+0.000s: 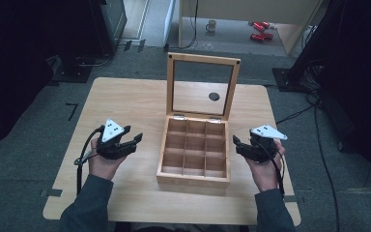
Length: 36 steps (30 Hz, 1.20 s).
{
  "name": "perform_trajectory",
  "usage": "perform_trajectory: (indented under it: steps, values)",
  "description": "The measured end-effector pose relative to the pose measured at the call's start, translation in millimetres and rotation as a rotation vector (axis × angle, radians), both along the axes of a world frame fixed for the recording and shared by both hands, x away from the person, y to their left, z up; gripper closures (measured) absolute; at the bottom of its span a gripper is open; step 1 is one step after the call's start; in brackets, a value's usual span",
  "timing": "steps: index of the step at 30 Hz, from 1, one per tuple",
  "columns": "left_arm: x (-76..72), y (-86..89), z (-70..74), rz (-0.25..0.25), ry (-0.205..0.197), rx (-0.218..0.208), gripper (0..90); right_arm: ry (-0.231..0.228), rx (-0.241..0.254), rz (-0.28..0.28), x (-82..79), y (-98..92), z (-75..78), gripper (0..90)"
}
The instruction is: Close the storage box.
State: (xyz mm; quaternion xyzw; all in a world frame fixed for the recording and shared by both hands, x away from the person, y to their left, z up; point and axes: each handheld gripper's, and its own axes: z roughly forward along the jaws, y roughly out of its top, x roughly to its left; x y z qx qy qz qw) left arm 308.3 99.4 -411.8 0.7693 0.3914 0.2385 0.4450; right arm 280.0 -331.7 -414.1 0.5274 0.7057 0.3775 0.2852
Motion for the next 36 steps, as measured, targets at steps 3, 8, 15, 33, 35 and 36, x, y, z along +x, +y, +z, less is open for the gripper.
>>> perform_trajectory:
  steps: [3,8,15,33,35,36]
  values:
    - [4.4,-4.3,4.6,-0.005,-0.007,0.006,46.4,-0.004,-0.001,0.004,3.2,2.1,1.9,32.7]
    - [9.4,-9.0,9.5,-0.006,-0.016,0.01,46.5,-0.004,-0.005,0.008,7.8,4.1,4.1,32.1]
    - [16.7,-13.9,12.8,-0.008,-0.021,0.016,46.6,-0.001,-0.019,0.013,13.9,7.5,7.0,31.9]
    - [30.1,-30.7,26.0,-0.026,-0.037,0.013,46.5,-0.004,-0.016,0.011,29.3,12.4,17.4,31.9]
    - [32.4,-34.3,27.3,-0.028,-0.04,0.012,46.5,-0.005,-0.014,0.014,31.0,12.6,17.9,32.0]
    - [33.6,-35.9,27.7,-0.029,-0.041,0.012,46.6,-0.007,-0.014,0.015,32.0,12.8,18.4,32.2]
